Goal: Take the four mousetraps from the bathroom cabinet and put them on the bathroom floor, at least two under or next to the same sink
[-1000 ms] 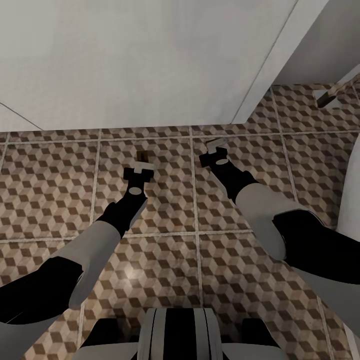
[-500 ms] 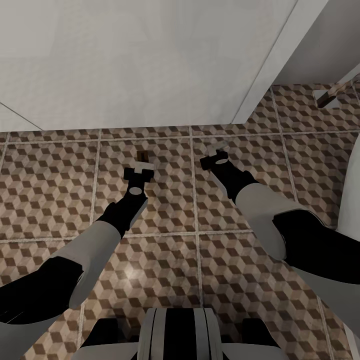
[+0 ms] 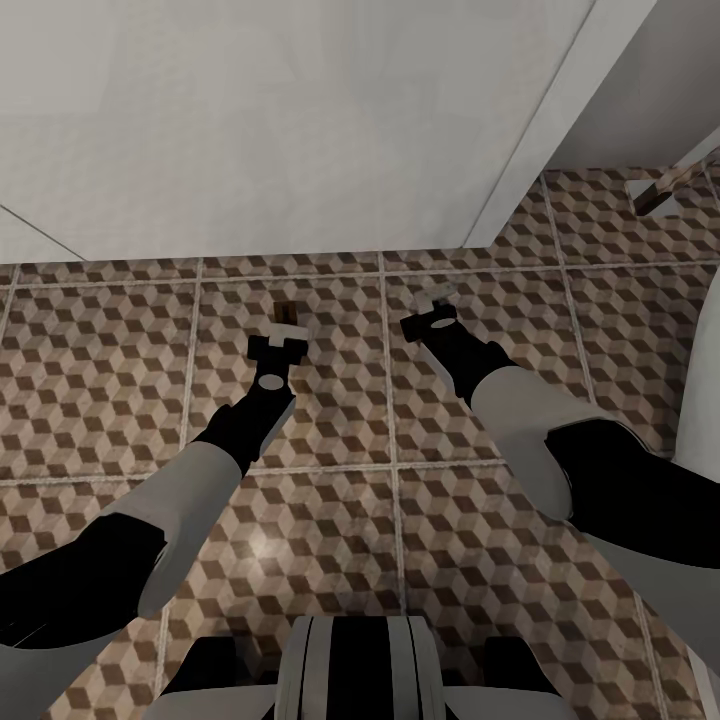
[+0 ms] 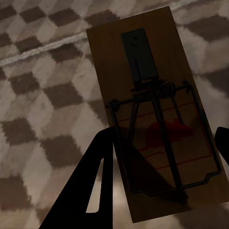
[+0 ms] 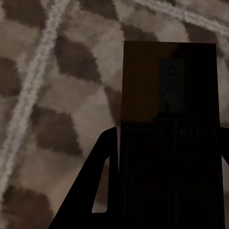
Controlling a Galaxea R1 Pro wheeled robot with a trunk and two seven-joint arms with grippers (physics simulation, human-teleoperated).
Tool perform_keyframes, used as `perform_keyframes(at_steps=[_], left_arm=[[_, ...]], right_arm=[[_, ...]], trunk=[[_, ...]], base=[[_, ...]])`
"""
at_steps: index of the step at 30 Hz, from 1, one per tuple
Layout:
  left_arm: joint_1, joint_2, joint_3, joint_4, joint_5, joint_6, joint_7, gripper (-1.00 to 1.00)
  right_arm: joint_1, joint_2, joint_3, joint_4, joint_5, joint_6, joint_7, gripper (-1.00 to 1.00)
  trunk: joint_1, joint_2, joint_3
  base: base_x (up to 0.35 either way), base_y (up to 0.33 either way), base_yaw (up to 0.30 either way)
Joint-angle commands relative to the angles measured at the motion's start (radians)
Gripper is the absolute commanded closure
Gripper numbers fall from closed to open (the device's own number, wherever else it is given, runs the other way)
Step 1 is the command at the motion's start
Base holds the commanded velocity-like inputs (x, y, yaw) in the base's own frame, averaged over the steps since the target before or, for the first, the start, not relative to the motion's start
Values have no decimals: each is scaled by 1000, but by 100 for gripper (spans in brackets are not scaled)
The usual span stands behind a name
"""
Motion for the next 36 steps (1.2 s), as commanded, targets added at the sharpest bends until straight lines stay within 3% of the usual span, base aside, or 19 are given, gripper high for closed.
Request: perform_keyframes(at_steps=[1,26,36], left_arm=[[-1,0,-4,0,-10,1,10,100],[-1,2,-5,3,-10,1,10,100],[-1,0,-5,63,-9,2,8,100]], right_arm=[[0,0,4,-2,9,9,-2,100],[0,0,3,-2,7,2,2,100],[0,0,2,-2,7,0,2,100]], trunk=[[0,0,0],[0,0,0],[0,0,0]], base=[[0,0,0],[0,0,0],[0,0,0]])
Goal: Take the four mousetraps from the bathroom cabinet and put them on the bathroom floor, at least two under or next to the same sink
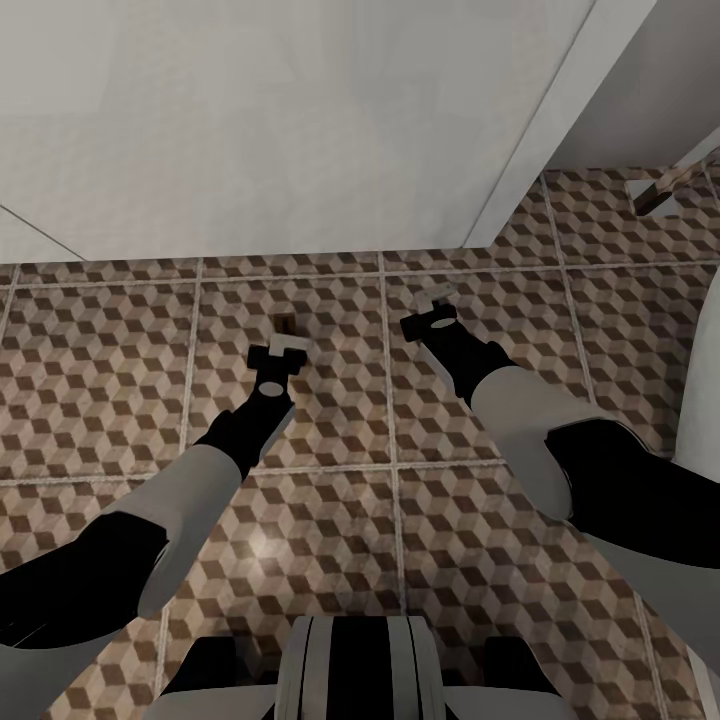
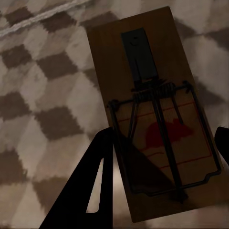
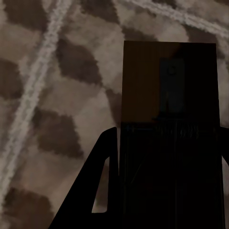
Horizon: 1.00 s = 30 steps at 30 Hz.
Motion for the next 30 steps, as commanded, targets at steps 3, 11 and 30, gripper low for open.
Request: perform_keyframes(at_steps=[3,11,30], left_arm=[[-1,0,-3,12,-10,1,9,100],[-1,-1,-2,20,-10,2,9,100],[-1,0,-5,23,-11,-2,9,100]], right_arm=[[0,0,3,-2,9,9,-2,100],[0,0,3,-2,9,8,-2,100],[0,0,3,-2,9,6,-2,100]], trunk=[[0,0,0],[0,0,0],[0,0,0]], base=[[0,0,0],[0,0,0],[0,0,0]])
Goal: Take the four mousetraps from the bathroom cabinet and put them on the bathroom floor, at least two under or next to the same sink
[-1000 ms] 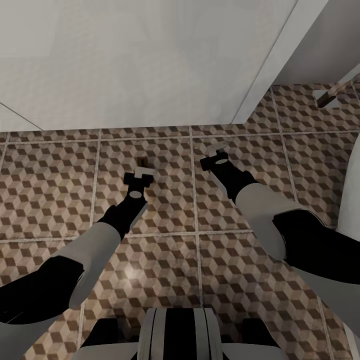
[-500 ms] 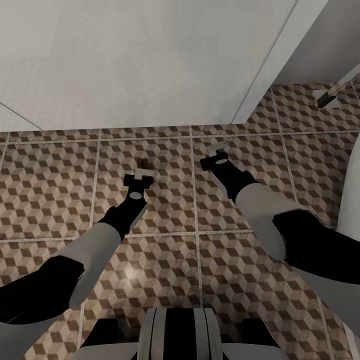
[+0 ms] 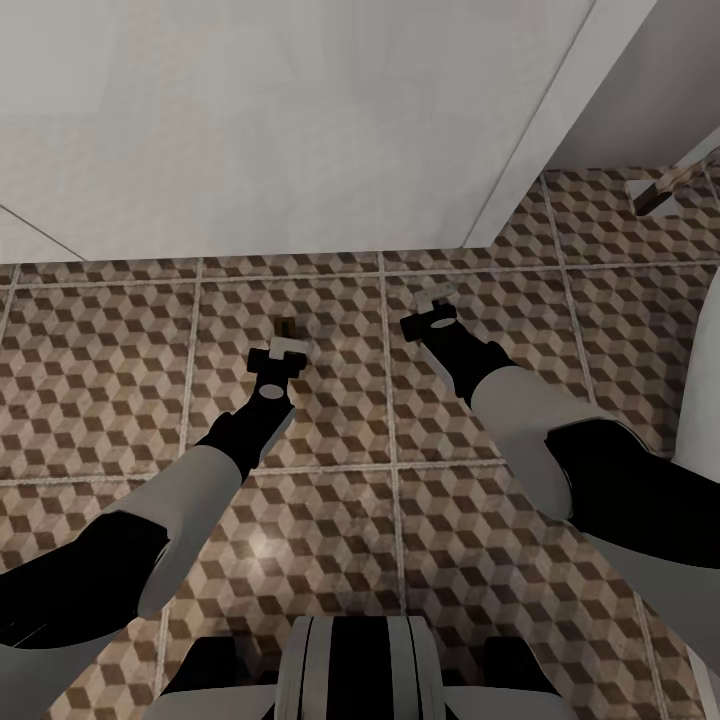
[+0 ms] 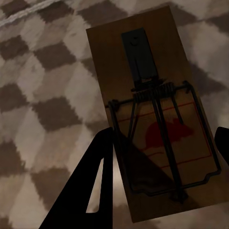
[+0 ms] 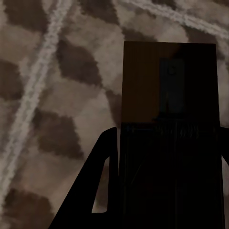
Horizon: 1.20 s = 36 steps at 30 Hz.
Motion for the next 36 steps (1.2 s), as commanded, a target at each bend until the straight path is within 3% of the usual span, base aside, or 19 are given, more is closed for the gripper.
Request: perform_keyframes(at_steps=[1,10,16,36], left_arm=[[-1,0,-5,1,-10,1,10,100],[-1,1,-5,4,-9,1,10,100],[-1,3,-5,7,-9,1,10,100],[-1,3,-5,15,-9,1,10,100]], right_arm=[[0,0,4,-2,9,9,-2,100],[0,0,4,-1,9,-29,1,100],[0,0,4,7,9,-78,53,100],[0,0,4,40,10,-86,81,100]], trunk=[[0,0,0],[0,0,0],[0,0,0],[0,0,0]], base=[[0,0,0],[0,0,0],[0,0,0],[13,0,0]])
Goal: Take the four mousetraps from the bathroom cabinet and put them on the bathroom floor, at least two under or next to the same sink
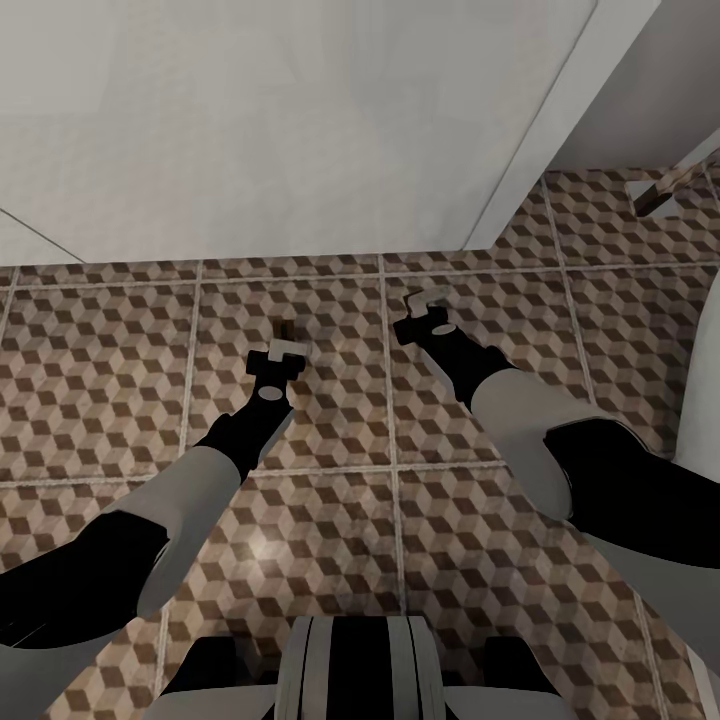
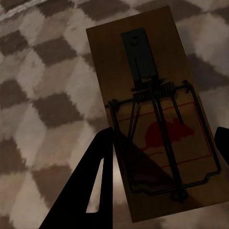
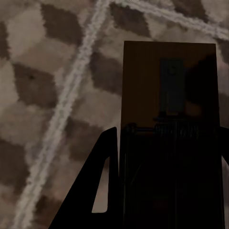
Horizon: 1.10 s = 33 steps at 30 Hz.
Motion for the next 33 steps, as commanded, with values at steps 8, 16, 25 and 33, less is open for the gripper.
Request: perform_keyframes(at_steps=[8,16,25,33], left_arm=[[-1,0,-5,2,-9,1,10,100],[-1,0,-5,2,-9,1,10,100],[-1,0,-5,20,-10,1,10,100],[-1,0,-5,26,-10,0,10,100]], right_arm=[[0,0,4,-2,9,8,-3,100],[0,0,4,-2,9,7,-3,100],[0,0,4,-2,9,6,-3,100],[0,0,4,-2,9,3,-3,100]], trunk=[[0,0,0],[0,0,0],[0,0,0],[0,0,0]], base=[[1,0,0],[40,0,0],[93,0,0],[6,0,0]])
